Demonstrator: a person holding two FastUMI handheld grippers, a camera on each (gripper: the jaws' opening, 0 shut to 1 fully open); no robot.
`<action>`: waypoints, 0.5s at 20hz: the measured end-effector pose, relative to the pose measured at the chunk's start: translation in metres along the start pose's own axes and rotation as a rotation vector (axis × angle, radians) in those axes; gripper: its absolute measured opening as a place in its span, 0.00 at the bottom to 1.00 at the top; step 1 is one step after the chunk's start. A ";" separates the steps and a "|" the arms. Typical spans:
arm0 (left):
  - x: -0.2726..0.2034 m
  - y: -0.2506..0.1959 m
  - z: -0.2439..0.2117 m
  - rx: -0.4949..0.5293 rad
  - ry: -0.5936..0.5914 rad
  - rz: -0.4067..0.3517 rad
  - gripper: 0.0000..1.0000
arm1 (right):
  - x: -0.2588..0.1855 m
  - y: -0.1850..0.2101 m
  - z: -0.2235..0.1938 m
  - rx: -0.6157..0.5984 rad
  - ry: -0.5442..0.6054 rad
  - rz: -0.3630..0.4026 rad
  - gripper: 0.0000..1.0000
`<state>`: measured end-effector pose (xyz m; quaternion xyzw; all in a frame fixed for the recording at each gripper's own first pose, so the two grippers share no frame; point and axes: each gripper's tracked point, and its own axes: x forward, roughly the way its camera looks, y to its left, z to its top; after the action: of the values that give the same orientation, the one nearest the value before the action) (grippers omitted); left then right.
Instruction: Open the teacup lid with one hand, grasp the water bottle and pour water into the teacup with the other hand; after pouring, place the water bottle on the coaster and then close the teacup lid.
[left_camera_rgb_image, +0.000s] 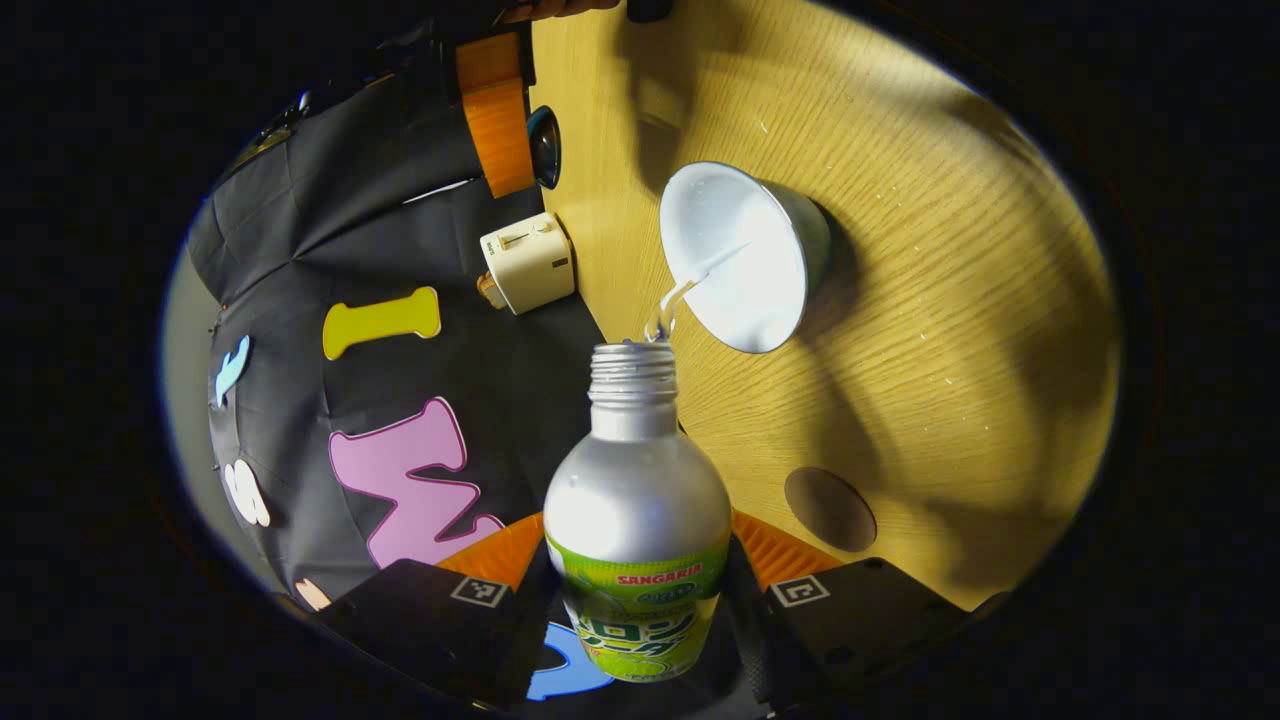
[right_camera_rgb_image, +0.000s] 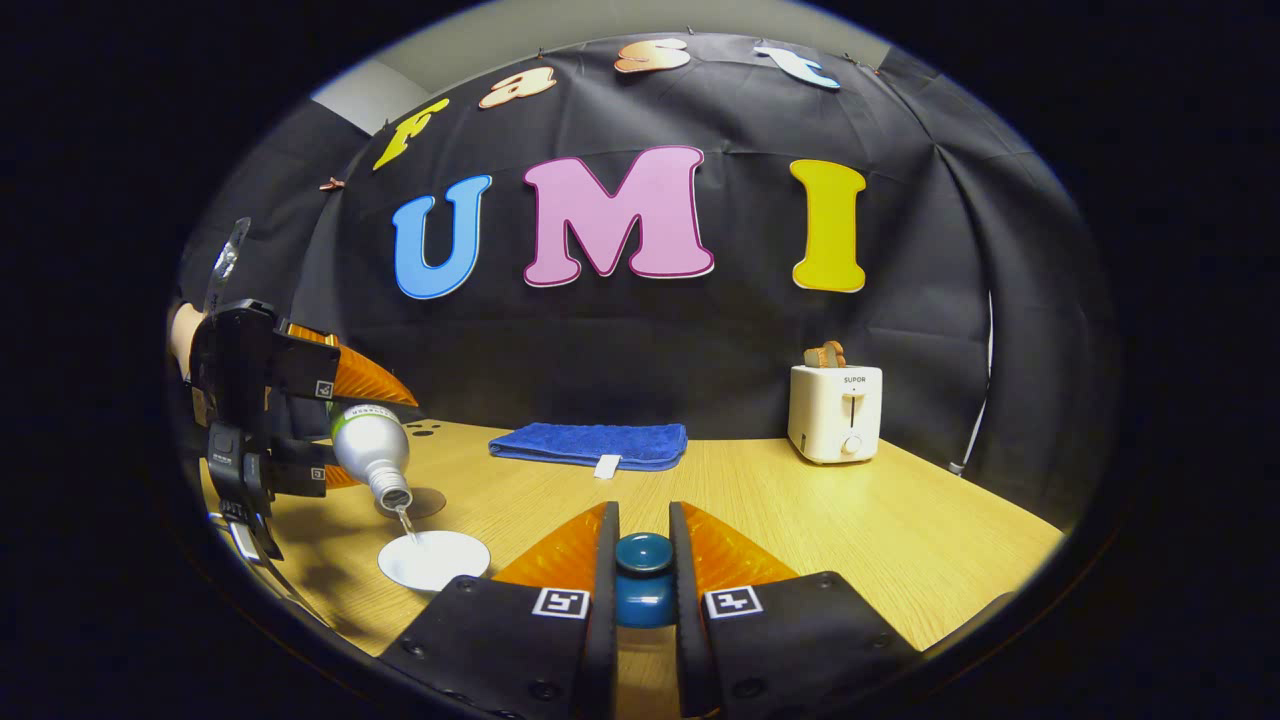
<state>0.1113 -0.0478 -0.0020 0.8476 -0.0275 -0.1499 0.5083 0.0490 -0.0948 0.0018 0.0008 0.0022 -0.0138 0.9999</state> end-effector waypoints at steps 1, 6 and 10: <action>0.000 0.000 0.002 0.014 -0.002 0.001 0.80 | 0.000 0.000 0.000 0.000 0.000 0.000 0.27; 0.002 0.004 0.001 0.066 -0.006 -0.017 0.80 | 0.000 0.000 0.000 0.000 0.000 0.000 0.27; 0.002 0.006 -0.002 0.096 0.001 -0.028 0.80 | 0.000 0.000 0.000 0.000 0.000 0.002 0.27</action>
<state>0.1147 -0.0496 0.0038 0.8714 -0.0223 -0.1550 0.4648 0.0489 -0.0950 0.0020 0.0008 0.0022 -0.0126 0.9999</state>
